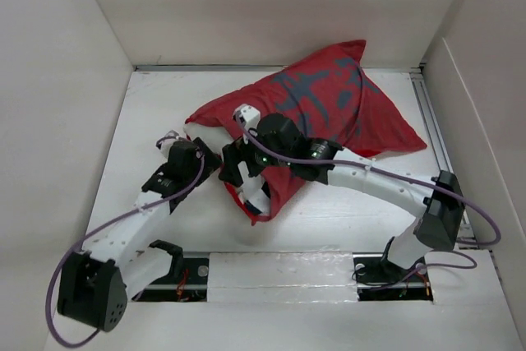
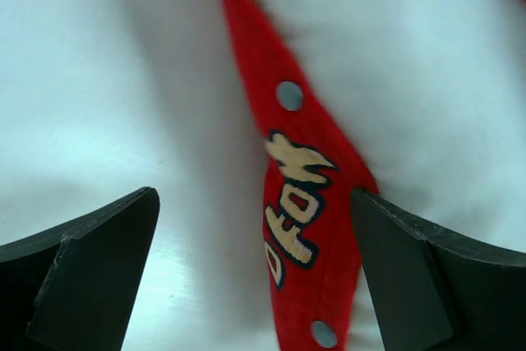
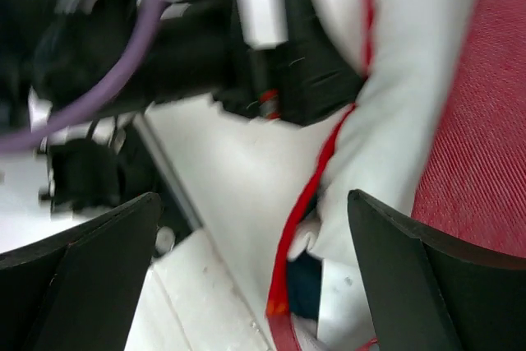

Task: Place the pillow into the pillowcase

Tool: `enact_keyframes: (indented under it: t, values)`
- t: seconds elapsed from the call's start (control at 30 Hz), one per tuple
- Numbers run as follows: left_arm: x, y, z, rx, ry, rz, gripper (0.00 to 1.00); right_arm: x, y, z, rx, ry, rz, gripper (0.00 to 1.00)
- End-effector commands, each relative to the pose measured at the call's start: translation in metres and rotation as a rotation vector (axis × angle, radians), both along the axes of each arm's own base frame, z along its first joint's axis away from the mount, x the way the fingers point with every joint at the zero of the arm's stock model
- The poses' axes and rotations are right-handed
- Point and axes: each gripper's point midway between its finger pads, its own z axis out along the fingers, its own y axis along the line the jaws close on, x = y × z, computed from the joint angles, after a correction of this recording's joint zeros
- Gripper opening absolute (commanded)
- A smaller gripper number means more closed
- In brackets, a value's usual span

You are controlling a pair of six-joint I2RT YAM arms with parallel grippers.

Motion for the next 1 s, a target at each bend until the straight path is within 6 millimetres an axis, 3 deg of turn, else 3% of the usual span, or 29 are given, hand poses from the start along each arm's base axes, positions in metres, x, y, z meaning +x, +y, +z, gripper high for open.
enact_keyframes:
  t: [0.0, 0.07, 0.2, 0.23, 0.27, 0.43, 0.5, 0.57, 0.63, 0.73, 0.77, 0.83, 0.9, 0.93, 0.97]
  values:
    - [0.023, -0.005, 0.043, -0.077, -0.2, 0.04, 0.99, 0.041, -0.022, 0.119, 0.15, -0.21, -0.222, 1.0]
    - [0.019, -0.003, 0.035, -0.047, -0.167, 0.027, 0.99, 0.057, -0.031, 0.096, 0.024, -0.208, -0.268, 1.0]
    - [0.013, -0.007, 0.031, -0.038, -0.16, -0.031, 0.99, 0.08, -0.042, 0.075, -0.122, -0.256, -0.358, 1.0]
    - [0.012, -0.009, 0.035, -0.05, -0.172, -0.04, 0.99, 0.084, -0.042, 0.075, -0.127, -0.262, -0.375, 1.0]
    - [0.008, -0.012, 0.042, -0.064, -0.191, -0.064, 0.99, 0.091, -0.046, 0.062, -0.188, -0.28, -0.398, 1.0]
    - [0.004, -0.011, 0.046, -0.057, -0.244, -0.092, 0.98, 0.093, -0.037, 0.047, -0.215, -0.253, -0.35, 1.0]
    - [0.011, -0.025, 0.053, -0.092, -0.314, -0.159, 0.98, 0.091, -0.03, 0.041, -0.217, -0.263, -0.333, 1.0]
    - [0.011, -0.033, 0.038, -0.115, -0.304, -0.194, 0.95, 0.095, -0.024, 0.038, -0.222, -0.269, -0.328, 1.0]
    - [0.02, -0.043, 0.032, -0.149, -0.316, -0.221, 0.85, 0.101, -0.024, 0.032, -0.246, -0.282, -0.344, 0.97]
    - [0.029, -0.053, 0.014, -0.182, -0.297, -0.234, 0.73, 0.115, -0.026, 0.03, -0.271, -0.31, -0.412, 0.85]
    - [0.031, -0.056, 0.009, -0.188, -0.286, -0.245, 0.73, 0.117, -0.023, 0.034, -0.265, -0.321, -0.41, 0.83]
    - [0.034, -0.063, -0.004, -0.208, -0.256, -0.262, 0.72, 0.12, -0.019, 0.026, -0.285, -0.314, -0.406, 0.82]
    - [0.039, -0.067, -0.004, -0.226, -0.269, -0.268, 0.72, 0.123, -0.015, 0.027, -0.29, -0.322, -0.401, 0.82]
    - [0.039, -0.067, -0.013, -0.223, -0.258, -0.267, 0.7, 0.124, -0.01, 0.016, -0.31, -0.309, -0.386, 0.84]
    - [0.043, -0.072, -0.004, -0.249, -0.294, -0.276, 0.67, 0.123, -0.008, 0.014, -0.314, -0.302, -0.375, 0.84]
